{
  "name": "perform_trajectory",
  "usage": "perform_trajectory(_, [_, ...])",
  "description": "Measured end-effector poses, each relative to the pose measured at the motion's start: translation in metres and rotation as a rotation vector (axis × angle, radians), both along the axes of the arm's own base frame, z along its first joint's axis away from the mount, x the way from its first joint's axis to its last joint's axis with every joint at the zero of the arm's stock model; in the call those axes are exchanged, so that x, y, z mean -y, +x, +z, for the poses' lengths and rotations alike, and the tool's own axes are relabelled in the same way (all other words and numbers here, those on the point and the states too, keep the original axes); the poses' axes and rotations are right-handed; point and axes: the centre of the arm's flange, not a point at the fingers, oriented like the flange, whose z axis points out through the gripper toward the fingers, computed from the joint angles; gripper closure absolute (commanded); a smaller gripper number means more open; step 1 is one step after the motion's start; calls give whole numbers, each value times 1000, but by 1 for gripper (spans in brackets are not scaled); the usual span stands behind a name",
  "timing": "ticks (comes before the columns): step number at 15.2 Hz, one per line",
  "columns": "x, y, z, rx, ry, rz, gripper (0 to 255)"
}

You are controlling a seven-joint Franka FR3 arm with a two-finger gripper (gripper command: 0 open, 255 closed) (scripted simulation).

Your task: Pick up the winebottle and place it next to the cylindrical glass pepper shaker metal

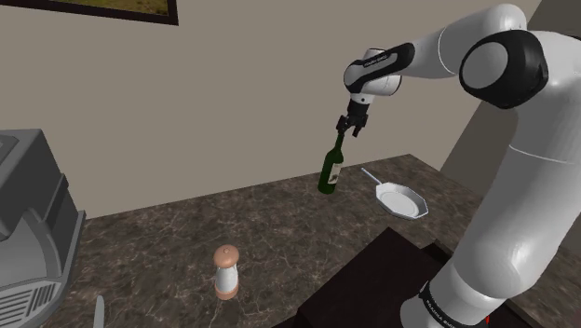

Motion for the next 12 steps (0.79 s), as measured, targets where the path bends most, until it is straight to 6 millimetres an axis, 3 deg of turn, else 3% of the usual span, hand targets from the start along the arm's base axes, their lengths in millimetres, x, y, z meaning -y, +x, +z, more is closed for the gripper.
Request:
perform_trajectory(5, [43,41,-14,37,-3,6,0])
perform_trajectory(12, [50,52,-50,44,-3,8,0])
